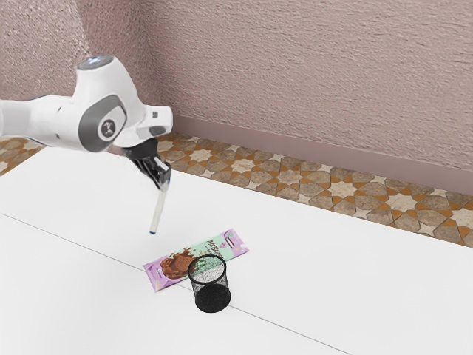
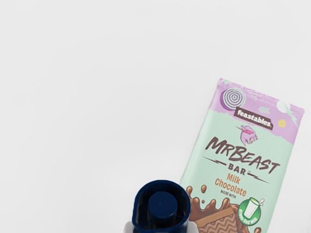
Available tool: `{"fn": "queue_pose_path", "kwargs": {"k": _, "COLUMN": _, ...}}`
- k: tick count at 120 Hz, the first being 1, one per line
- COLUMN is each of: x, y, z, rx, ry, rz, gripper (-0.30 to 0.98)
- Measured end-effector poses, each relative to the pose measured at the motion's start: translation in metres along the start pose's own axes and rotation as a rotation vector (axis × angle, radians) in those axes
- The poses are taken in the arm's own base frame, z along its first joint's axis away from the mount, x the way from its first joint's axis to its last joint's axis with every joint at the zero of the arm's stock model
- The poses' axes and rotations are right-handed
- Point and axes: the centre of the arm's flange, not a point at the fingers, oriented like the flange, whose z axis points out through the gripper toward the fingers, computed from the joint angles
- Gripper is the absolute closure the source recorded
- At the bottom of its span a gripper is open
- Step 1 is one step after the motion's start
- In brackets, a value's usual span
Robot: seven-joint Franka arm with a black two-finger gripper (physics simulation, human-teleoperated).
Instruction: Put the marker into the pen holder.
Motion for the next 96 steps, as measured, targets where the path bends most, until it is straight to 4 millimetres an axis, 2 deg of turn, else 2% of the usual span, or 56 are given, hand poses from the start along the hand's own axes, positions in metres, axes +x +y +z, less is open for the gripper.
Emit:
{"fn": "queue_pose_path", "kwargs": {"k": 9, "x": 0.005, "y": 0.015, "z": -0.009, "rx": -0.002, "ry": 0.019, "rz": 0.026, "gripper": 0.74}}
{"fn": "queue_pose_path", "kwargs": {"k": 16, "x": 0.009, "y": 0.033, "z": -0.023, "rx": -0.002, "ry": 0.047, "rz": 0.055, "gripper": 0.74}}
{"fn": "queue_pose_path", "kwargs": {"k": 32, "x": 0.016, "y": 0.102, "z": -0.039, "rx": -0.025, "ry": 0.079, "rz": 0.173, "gripper": 0.74}}
{"fn": "queue_pose_path", "kwargs": {"k": 39, "x": 0.015, "y": 0.12, "z": -0.038, "rx": -0.034, "ry": 0.076, "rz": 0.203, "gripper": 0.74}}
{"fn": "queue_pose_path", "kwargs": {"k": 62, "x": 0.005, "y": 0.131, "z": -0.031, "rx": -0.044, "ry": 0.058, "rz": 0.213, "gripper": 0.75}}
{"fn": "queue_pose_path", "kwargs": {"k": 79, "x": -0.003, "y": 0.157, "z": -0.024, "rx": -0.064, "ry": 0.044, "rz": 0.245, "gripper": 0.75}}
{"fn": "queue_pose_path", "kwargs": {"k": 96, "x": -0.005, "y": 0.167, "z": -0.013, "rx": -0.077, "ry": 0.023, "rz": 0.255, "gripper": 0.75}}
